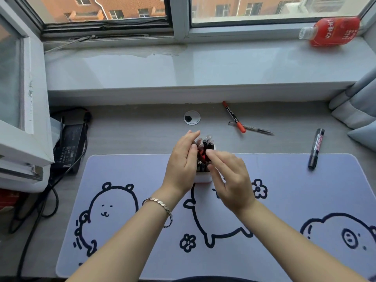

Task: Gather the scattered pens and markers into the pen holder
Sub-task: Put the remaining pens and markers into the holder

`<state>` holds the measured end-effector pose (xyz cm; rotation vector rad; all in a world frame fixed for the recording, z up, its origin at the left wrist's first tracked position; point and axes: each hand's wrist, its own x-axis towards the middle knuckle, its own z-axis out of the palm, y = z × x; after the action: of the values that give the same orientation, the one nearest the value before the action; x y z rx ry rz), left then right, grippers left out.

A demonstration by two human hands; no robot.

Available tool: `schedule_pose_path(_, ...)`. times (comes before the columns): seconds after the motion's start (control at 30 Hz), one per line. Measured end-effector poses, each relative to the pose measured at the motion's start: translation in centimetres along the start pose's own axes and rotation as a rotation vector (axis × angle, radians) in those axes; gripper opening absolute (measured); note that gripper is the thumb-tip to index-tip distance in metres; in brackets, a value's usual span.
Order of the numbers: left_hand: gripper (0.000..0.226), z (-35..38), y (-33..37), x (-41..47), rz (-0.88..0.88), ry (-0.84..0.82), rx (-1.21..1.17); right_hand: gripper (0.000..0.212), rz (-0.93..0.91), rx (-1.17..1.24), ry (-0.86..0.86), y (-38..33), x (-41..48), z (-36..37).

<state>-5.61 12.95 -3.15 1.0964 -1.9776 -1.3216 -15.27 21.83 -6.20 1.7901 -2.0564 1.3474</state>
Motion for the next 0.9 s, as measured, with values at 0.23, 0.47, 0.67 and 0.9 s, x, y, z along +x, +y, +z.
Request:
schedule_pose_path(0.23,0.042,-0.2,0.1,0.0,0.01,-0.029,-0.007,0.036,0.174,-0.189,-0.11,0.3,2.3,1.7)
schedule_pose_path(0.47,0.056,-0.3,0.6,0.6,0.077,-0.076,0.291,0.04,0.344,0.146,-0.17,3.3,4.5,-2.2)
schedule_pose_path(0.67,0.061,-0.1,0.7,1.1,0.096,-0.106,0.42,0.046,0.762,-0.294,-0.416,13.3,9.8,-0.1)
schedule_pose_path(0.9,0.036,-0.3,0.7,1.6,0.121,-0.125,0.39,0.027,0.702,-0.438,-0.551,15.7,10.7,3.1)
